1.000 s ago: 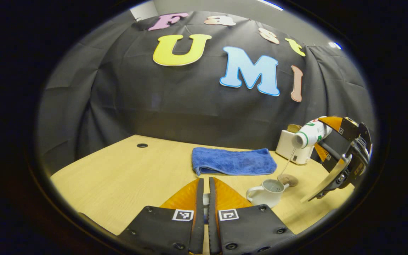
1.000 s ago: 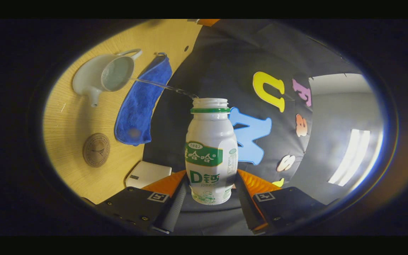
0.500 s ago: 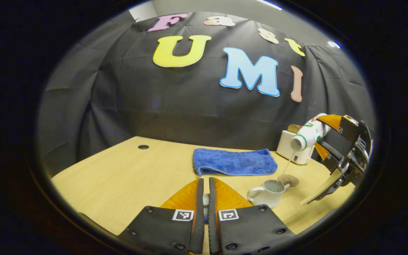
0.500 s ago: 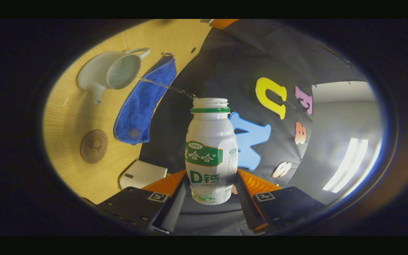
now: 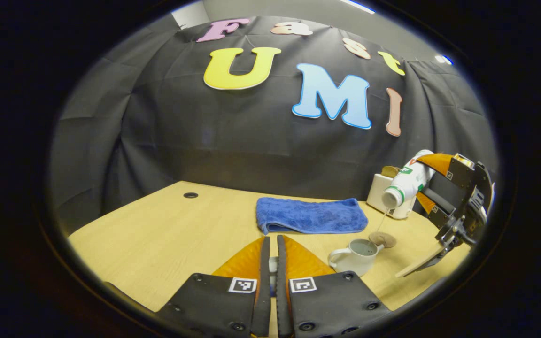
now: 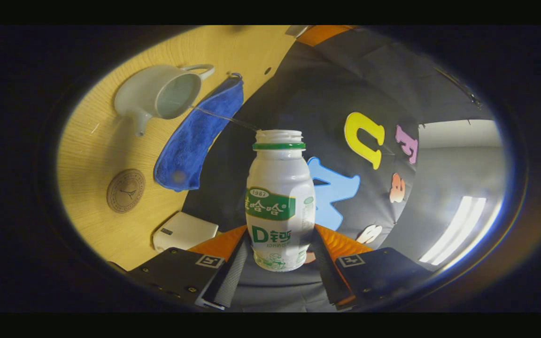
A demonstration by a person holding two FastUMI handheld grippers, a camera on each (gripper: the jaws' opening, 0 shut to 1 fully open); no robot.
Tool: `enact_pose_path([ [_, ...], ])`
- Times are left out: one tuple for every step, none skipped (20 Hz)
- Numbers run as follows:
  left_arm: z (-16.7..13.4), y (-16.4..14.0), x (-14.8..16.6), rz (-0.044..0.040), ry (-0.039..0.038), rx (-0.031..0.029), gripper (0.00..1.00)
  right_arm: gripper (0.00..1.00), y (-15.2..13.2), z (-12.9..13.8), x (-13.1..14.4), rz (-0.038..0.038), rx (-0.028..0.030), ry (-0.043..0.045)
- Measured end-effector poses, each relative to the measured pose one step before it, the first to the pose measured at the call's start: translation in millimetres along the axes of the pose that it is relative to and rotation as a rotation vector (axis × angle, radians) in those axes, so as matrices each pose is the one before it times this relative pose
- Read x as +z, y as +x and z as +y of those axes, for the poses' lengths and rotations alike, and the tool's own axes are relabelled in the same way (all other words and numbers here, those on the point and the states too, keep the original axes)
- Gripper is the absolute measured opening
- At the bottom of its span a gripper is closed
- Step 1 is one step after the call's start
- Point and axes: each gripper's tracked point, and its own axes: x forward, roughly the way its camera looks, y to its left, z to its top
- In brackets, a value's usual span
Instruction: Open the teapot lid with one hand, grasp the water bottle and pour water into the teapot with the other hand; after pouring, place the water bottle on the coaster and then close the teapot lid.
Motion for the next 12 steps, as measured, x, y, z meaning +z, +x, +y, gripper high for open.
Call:
enact_pose_path([
  [0.76, 0.07, -1.42, 0.00055, -0.00033, 0.00069, 0.15, 0.73, 0.21, -0.54, 0.85, -0.00367, -0.00007, -0.00607],
  [0.29, -0.57, 0.37, 0.00049, -0.00041, 0.0005, 0.12, 0.73, -0.54, -0.27, 0.1, -0.0025, -0.00004, -0.00432],
  [0.52, -0.31, -0.18, 0.00085, -0.00012, 0.00036, 0.15, 0.73, 1.12, -0.76, -0.52, -0.00266, -0.00016, -0.00363],
  [0.5, 0.67, 0.38, 0.00013, -0.00014, 0.00127, 0.12, 0.73, -0.48, -0.37, 0.33, -0.00113, -0.00021, -0.00025],
  [0.16, -0.75, -0.6, 0.0006, -0.00038, 0.00039, 0.12, 0.73, 0.76, 0.31, 0.12, -0.00273, 0.00101, 0.00241],
  [0.57, 0.27, -0.31, 0.0007, -0.00057, 0.00047, 0.15, 0.73, -0.25, 0.12, 0.12, -0.00082, 0.001, 0.00142],
  [-0.29, -0.09, -0.93, 0.00109, -0.00067, 0.00041, 0.15, 0.73, 0.19, 0.21, -0.05, -0.00136, 0.00285, 0.00528],
  [0.26, -0.14, 0.33, -0.00007, -0.00103, 0.00014, 0.15, 0.73, -0.87, 1.28, 0.56, 0.00058, 0.00649, 0.01348],
  [-0.83, 0.86, 0.63, -0.00028, -0.00161, -0.00043, 0.15, 0.73, 0.01, 2.13, -0.08, 0.00261, 0.01524, 0.02615],
  [0.66, -0.03, 0.32, -0.00037, -0.00125, -0.00042, 0.15, 0.73, -0.63, 3.19, -0.61, 0.00621, 0.02185, 0.04016],
  [-0.05, 0.3, -0.11, 0.00011, -0.0004, -0.00036, 0.15, 0.73, 2.36, 1.3, -2.22, 0.00764, 0.02195, 0.04737],
  [0.51, -0.19, 0.18, -0.00069, -0.00049, 0.00008, 0.15, 0.73, -1.47, 3.51, 0.15, 0.00855, 0.02204, 0.05281],
])
